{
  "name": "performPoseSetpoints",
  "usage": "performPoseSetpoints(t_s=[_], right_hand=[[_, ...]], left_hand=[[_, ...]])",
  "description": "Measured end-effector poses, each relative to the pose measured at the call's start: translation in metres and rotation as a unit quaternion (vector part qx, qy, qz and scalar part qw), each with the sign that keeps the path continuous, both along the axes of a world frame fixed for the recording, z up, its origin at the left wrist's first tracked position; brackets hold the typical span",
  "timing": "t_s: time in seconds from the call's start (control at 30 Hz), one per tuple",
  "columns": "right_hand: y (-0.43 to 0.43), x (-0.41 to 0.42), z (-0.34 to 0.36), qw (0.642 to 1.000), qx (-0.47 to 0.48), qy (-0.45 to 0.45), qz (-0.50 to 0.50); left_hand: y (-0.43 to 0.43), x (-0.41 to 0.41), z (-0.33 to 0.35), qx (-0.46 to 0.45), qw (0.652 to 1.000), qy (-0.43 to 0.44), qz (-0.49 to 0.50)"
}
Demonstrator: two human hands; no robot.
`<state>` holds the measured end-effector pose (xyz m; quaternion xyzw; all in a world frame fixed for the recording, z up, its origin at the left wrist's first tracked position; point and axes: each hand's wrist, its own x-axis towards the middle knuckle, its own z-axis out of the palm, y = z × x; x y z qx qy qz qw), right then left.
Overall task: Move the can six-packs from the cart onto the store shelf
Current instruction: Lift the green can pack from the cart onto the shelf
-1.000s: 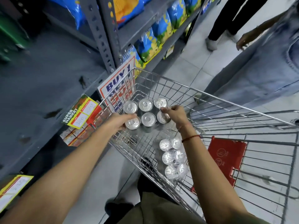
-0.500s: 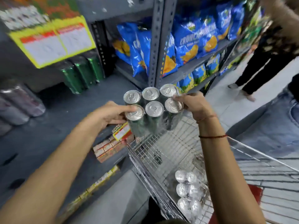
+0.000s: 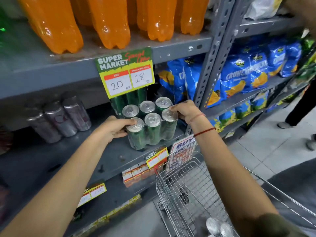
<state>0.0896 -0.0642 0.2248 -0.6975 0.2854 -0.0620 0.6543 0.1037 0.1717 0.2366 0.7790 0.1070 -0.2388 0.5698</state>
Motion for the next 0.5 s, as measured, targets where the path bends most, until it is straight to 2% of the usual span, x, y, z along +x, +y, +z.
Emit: performPoseSetpoints(t_s=[0.27, 0.37, 0.43, 0.5], right_hand=[[0.004, 0.035, -0.029, 1.000, -0.007, 0.010, 0.005], [0.001, 0.036, -0.035, 0.999, -0.022, 0.007, 0.022], [0.000, 0.029, -0.037, 0.999, -0.028, -0.006, 0.025], [-0.002, 0.017, -0.041, 0.999, -0.025, -0.033, 0.018]], left_hand=[[-0.002, 0.019, -0.022, 0.006, 0.999, 0.003, 0.037], [0.005, 0.023, -0.029, 0.041, 0.999, -0.023, -0.004], [0.009, 0.021, -0.030, 0.104, 0.992, -0.052, -0.056], [0.008, 0.015, -0.034, 0.235, 0.961, -0.127, -0.072]])
